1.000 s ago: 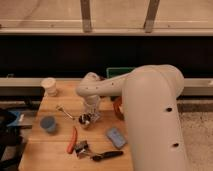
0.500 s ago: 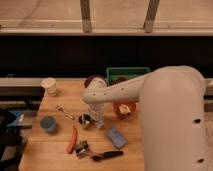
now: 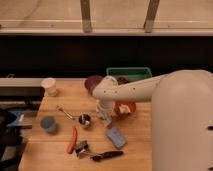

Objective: Wipe table surface with towel

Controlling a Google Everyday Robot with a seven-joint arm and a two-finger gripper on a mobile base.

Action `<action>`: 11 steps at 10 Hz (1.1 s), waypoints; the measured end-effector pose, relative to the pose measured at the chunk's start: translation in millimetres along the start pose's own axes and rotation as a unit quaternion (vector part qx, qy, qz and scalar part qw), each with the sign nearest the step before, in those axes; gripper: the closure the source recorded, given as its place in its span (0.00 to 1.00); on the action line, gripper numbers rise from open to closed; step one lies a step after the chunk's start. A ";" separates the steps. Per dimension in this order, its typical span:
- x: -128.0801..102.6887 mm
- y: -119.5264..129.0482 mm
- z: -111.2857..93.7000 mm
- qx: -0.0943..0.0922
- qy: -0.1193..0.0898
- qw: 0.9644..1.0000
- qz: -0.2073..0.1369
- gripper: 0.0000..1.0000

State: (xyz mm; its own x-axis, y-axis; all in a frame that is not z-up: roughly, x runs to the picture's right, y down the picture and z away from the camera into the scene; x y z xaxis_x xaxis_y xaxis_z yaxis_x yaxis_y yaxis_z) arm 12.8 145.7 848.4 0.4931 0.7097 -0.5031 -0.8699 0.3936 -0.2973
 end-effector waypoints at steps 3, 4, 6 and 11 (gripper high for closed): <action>-40.0 25.1 -3.8 -0.011 -0.010 1.000 -0.022 1.00; -50.1 40.4 -4.5 -0.015 -0.011 0.999 -0.035 1.00; -56.8 67.4 -3.8 -0.023 -0.010 0.998 -0.057 1.00; -21.0 46.9 4.0 -0.015 0.013 0.999 -0.041 1.00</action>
State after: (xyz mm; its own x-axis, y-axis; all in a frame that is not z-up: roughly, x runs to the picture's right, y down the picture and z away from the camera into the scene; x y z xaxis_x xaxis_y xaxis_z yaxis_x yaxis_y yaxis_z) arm -38.4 151.6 848.2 0.5630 0.6600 -0.4974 -0.8261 0.4317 -0.3621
